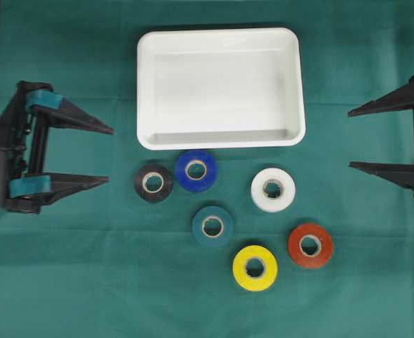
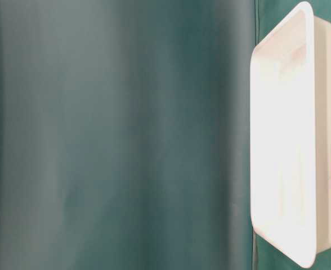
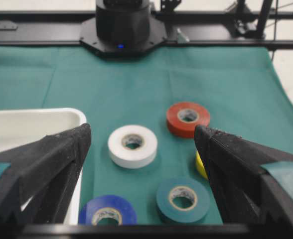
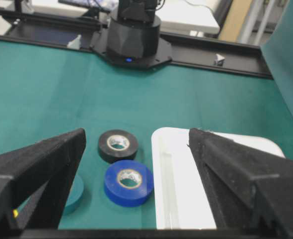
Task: Pick up the tape from a random location and place it into the white case.
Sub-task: 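Move the left gripper toward the black tape roll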
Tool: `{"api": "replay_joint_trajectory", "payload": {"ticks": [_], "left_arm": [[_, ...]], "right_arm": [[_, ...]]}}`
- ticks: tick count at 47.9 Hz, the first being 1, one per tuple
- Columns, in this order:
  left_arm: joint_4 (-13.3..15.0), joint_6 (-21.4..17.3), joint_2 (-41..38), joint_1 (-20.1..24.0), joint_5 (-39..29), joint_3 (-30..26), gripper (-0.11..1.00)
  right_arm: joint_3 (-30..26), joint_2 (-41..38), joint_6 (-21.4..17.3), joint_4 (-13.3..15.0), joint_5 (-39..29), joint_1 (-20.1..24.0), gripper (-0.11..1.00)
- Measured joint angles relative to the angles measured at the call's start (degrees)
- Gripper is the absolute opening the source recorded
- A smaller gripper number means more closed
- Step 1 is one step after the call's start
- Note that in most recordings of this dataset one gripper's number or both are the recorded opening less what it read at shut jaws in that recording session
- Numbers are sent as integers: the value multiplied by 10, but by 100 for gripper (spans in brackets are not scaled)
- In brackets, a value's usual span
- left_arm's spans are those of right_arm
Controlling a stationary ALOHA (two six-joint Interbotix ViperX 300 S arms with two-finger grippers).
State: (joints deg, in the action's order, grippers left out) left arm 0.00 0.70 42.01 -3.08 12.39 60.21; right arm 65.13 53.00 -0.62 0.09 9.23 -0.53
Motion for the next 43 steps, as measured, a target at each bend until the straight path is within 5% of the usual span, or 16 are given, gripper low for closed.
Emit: {"api": "replay_joint_trajectory", "payload": {"ticks": [23, 43], "left_arm": [[0, 3, -24, 1, -32, -25, 100], [1, 10, -83, 0, -257, -119, 100]], "right_arm": [[0, 0, 0, 1, -5, 0, 92], [0, 0, 0, 1, -12, 0, 92]]}}
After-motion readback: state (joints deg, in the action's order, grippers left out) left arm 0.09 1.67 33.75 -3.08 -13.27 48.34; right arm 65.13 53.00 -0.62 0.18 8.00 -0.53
